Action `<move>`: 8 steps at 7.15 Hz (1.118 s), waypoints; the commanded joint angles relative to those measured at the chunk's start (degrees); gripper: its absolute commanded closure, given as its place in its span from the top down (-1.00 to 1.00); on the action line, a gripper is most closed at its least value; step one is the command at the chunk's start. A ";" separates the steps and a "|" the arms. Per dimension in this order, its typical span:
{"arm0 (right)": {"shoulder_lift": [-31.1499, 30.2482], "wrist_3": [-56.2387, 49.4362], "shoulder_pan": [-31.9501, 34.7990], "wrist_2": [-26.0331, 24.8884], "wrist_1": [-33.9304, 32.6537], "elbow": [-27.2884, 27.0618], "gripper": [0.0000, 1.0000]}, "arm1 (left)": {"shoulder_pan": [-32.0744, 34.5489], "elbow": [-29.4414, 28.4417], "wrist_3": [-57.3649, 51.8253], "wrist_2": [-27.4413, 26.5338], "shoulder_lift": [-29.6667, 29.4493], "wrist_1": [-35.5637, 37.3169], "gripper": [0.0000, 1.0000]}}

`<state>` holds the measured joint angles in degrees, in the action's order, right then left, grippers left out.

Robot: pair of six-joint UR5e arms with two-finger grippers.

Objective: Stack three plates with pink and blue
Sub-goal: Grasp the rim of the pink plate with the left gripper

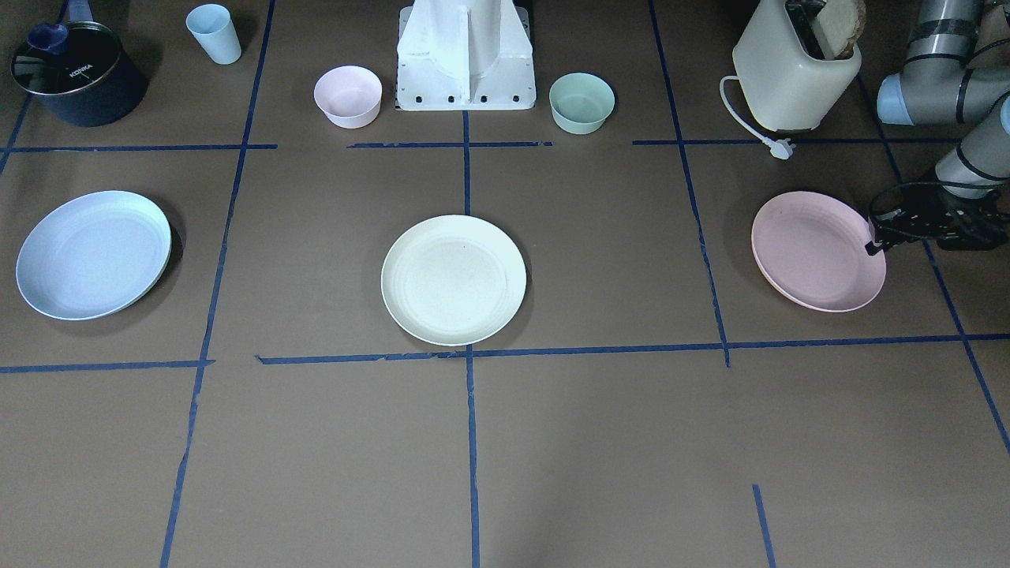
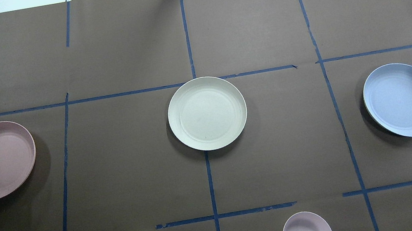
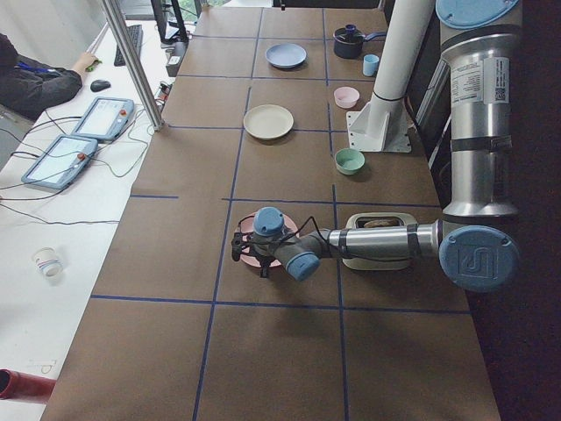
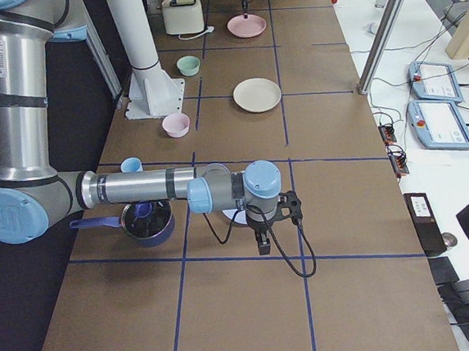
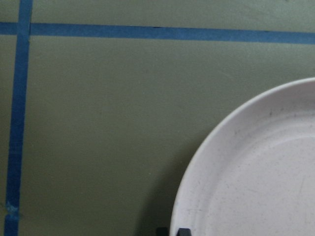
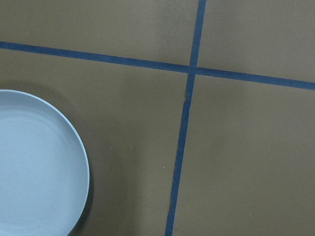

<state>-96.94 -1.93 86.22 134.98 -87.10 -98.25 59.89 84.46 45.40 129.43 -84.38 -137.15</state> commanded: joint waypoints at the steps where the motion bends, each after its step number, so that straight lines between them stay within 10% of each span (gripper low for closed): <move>1: 0.00 0.00 0.00 -0.07 0.00 -0.01 1.00 | 0.58 3.76 3.87 9.67 -1.21 0.30 -1.00; 5: 0.00 0.00 0.00 0.02 -0.09 0.16 1.00 | -3.16 8.78 26.98 8.65 -17.96 4.49 -1.00; 8: -0.09 0.09 0.00 0.02 -0.09 0.16 1.00 | -18.51 11.60 28.16 -8.88 -35.36 29.59 -1.00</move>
<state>-97.01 -1.91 86.22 134.99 -87.19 -98.10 48.11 95.50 72.97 127.34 -112.65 -117.01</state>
